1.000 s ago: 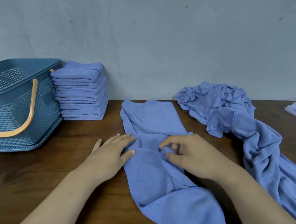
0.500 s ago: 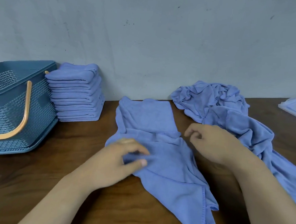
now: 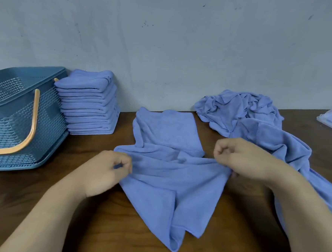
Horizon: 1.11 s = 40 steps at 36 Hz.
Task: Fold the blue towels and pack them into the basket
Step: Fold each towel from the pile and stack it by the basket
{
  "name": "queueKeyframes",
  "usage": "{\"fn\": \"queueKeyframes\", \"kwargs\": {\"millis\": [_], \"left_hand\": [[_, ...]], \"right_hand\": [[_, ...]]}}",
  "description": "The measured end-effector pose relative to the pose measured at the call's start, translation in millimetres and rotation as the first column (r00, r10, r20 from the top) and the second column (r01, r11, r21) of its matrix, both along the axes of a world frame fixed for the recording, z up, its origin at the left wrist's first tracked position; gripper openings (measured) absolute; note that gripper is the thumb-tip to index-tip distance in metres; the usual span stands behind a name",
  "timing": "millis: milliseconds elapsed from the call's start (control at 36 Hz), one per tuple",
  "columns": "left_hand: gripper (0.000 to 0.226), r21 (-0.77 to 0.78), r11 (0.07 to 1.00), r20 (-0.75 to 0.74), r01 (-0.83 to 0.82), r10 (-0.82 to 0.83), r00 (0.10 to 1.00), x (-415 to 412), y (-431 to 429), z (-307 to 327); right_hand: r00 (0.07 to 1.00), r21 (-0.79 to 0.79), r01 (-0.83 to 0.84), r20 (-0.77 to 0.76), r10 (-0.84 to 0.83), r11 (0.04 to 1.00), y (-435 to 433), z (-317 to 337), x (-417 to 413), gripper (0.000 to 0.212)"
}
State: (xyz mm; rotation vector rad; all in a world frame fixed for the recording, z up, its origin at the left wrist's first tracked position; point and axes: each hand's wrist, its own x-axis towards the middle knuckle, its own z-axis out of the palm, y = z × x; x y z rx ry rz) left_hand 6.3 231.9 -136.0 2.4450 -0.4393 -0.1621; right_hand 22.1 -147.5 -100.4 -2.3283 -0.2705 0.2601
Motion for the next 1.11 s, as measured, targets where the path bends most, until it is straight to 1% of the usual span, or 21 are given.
{"fn": "queueKeyframes", "kwargs": {"millis": [83,139,222,278,306,333,389,444,500,556,639,694,750,806,833,861,917,944,1028,1056,1111], "left_hand": [[0.027,-0.057,0.996,0.025,-0.062,0.064,0.998,0.2,1.4,-0.7],[0.030,-0.083,0.990,0.081,-0.111,0.118,0.990,-1.3,-3.6,-2.3],[0.025,-0.091,0.987,0.188,-0.130,0.145,0.971,-3.9,-18.2,-7.8],[0.012,-0.011,0.999,0.194,-0.033,0.034,0.980,-4.5,-28.1,-13.0],[0.012,0.053,0.998,0.192,0.029,-0.039,0.981,-5.2,-32.3,-15.1],[0.017,0.095,0.993,0.194,0.075,-0.092,0.977,-5.6,-35.1,-17.2],[0.018,0.084,0.993,0.173,0.089,-0.102,0.980,-7.9,-39.1,-16.4],[0.011,0.029,0.995,0.105,0.098,-0.101,0.989,-10.4,-41.1,-14.4],[0.018,0.010,0.989,0.054,0.149,-0.149,0.987,-12.4,-43.2,-14.3],[0.033,-0.020,0.980,-0.019,0.200,-0.200,0.980,-15.1,-43.8,-13.2],[0.040,-0.144,0.974,-0.140,0.177,-0.198,0.970,-16.6,-42.1,-11.3],[0.042,-0.208,0.972,-0.058,0.107,-0.121,0.991,-13.8,-42.4,-14.5],[0.033,-0.197,0.980,0.131,0.020,0.006,0.991,-7.0,-42.6,-21.5],[0.015,-0.086,0.995,0.284,-0.042,0.065,0.956,-1.7,-42.6,-26.7],[0.017,0.006,0.999,0.308,-0.054,0.049,0.950,-0.5,-42.5,-28.5],[0.026,0.097,0.994,0.293,-0.053,0.022,0.956,0.2,-41.9,-30.5],[0.044,0.227,0.973,0.231,-0.052,-0.002,0.973,0.0,-40.9,-32.5],[0.046,0.257,0.965,0.214,-0.053,-0.004,0.977,-0.6,-40.2,-32.7],[0.030,0.225,0.971,0.223,-0.078,0.027,0.975,-0.9,-36.6,-26.8],[0.025,0.192,0.977,0.226,-0.092,0.047,0.973,-0.7,-35.6,-23.8],[0.030,0.128,0.985,0.215,-0.113,0.083,0.973,-0.2,-33.3,-20.2]], "right_hand": [[0.970,0.012,-0.128,-0.209,0.128,0.992,0.2,1.9,-5.0,0.017],[0.951,-0.033,-0.168,-0.270,0.153,0.985,1.8,1.8,-7.5,0.013],[0.985,-0.077,-0.094,-0.154,0.082,0.993,8.7,-8.8,-3.2,0.015],[1.000,-0.026,-0.004,0.025,0.005,1.000,17.6,-19.0,0.8,0.008],[0.992,-0.034,0.002,0.127,0.002,0.999,22.4,-23.7,2.5,0.007],[0.977,-0.051,-0.015,0.212,0.025,0.999,26.9,-28.3,3.3,0.014],[0.944,-0.044,-0.108,0.310,0.116,0.993,34.1,-34.4,4.1,0.031],[0.921,-0.054,-0.214,0.322,0.220,0.975,39.9,-36.2,2.3,0.037],[0.901,-0.153,-0.271,0.306,0.307,0.950,43.3,-36.9,-0.2,0.031],[0.892,-0.303,-0.228,0.316,0.324,0.925,43.5,-34.2,-2.5,0.019],[0.895,-0.419,-0.070,0.374,0.242,0.905,37.3,-29.4,-1.8,0.044],[0.914,-0.413,-0.032,0.355,0.194,0.910,32.5,-26.6,-1.2,0.047],[0.922,-0.396,-0.029,0.343,0.177,0.918,31.2,-25.8,-0.1,0.042],[0.915,-0.356,-0.011,0.373,0.153,0.934,33.9,-27.3,1.4,0.026],[0.912,-0.340,-0.017,0.381,0.155,0.940,36.0,-29.2,2.2,0.015],[0.909,-0.348,-0.045,0.373,0.183,0.937,38.3,-31.3,2.7,0.009],[0.913,-0.387,-0.131,0.312,0.264,0.913,41.0,-37.5,3.4,0.020],[0.915,-0.396,-0.162,0.284,0.288,0.904,41.4,-38.9,2.8,0.020],[0.923,-0.385,-0.174,0.257,0.287,0.906,37.7,-37.7,1.4,0.004],[0.933,-0.385,-0.168,0.235,0.273,0.907,35.7,-36.1,1.1,0.004],[0.947,-0.378,-0.180,0.183,0.264,0.908,33.5,-32.3,0.1,0.018]]}}
